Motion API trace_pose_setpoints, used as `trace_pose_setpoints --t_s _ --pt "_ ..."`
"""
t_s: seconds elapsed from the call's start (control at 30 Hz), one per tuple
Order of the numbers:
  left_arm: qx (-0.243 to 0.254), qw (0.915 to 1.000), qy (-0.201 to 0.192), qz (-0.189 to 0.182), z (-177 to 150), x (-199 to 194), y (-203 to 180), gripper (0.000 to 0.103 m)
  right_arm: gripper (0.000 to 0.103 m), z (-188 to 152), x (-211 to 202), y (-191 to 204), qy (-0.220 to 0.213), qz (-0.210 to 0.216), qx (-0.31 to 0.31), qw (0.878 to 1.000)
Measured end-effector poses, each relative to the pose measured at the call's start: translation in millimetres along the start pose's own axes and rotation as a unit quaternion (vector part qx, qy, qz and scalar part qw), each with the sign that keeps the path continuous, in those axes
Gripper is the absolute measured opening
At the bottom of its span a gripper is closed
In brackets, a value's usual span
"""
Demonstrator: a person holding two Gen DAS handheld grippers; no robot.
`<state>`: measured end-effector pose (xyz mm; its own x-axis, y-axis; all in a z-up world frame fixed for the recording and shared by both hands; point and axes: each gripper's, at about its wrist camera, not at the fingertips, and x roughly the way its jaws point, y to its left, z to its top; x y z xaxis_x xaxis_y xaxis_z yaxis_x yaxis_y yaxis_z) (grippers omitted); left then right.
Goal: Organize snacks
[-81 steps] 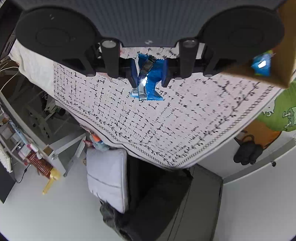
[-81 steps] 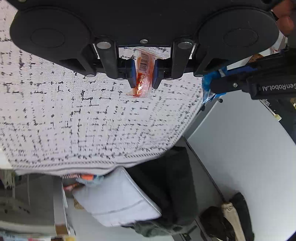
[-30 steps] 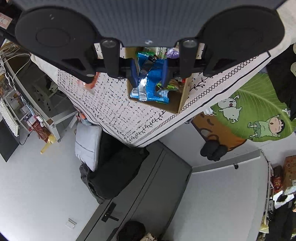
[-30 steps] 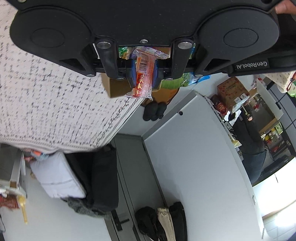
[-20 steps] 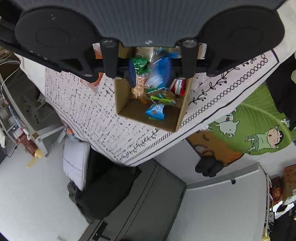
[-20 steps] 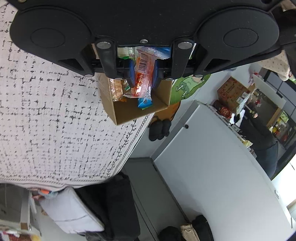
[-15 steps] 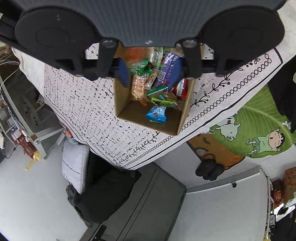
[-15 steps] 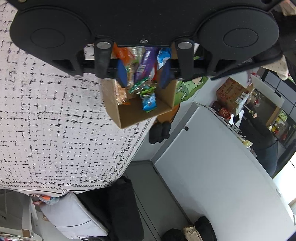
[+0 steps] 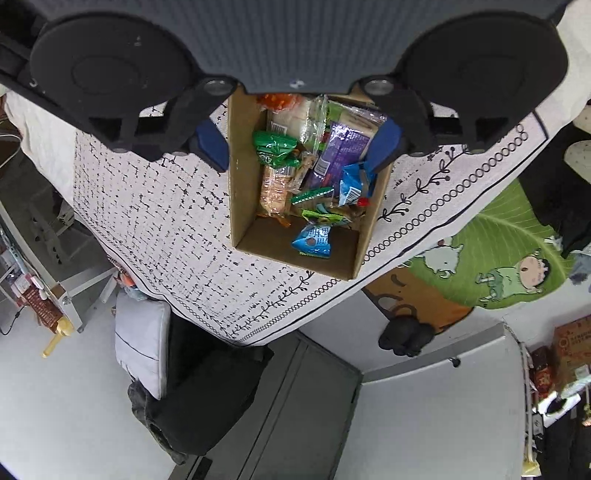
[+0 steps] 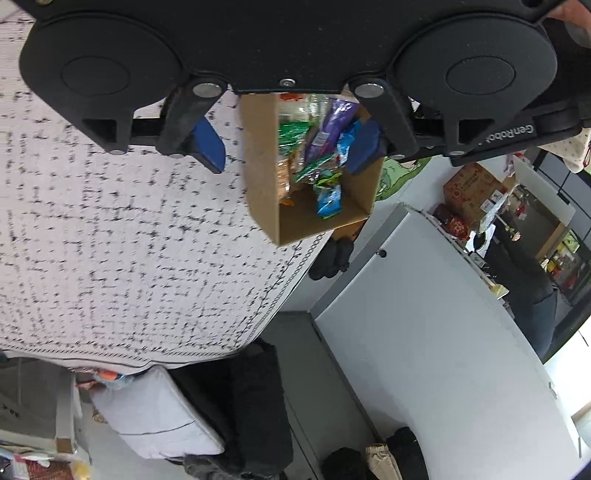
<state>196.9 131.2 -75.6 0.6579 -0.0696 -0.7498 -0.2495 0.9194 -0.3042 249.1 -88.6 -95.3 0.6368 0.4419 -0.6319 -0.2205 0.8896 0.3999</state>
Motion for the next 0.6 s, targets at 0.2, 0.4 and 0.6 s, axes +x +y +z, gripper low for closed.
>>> trace_pose_setpoints --t_s 0.2,0.4,0.6 --pt "0.014 0.9998 -0.013 -0.002 -7 -19 -16 0.091 0.087 5 -30 -10 -0.021 -0.015 -0.009 1.000" --pt "0.025 0.9994 -0.023 -0.013 -18 -40 -33 0.103 0.098 5 -66 -16 -0.049 -0.011 -0.020 0.999" --pt "0.045 0.9983 -0.037 -0.008 -31 -65 -43 0.103 0.101 -4 -93 -22 -0.061 -0.013 -0.030 0.998"
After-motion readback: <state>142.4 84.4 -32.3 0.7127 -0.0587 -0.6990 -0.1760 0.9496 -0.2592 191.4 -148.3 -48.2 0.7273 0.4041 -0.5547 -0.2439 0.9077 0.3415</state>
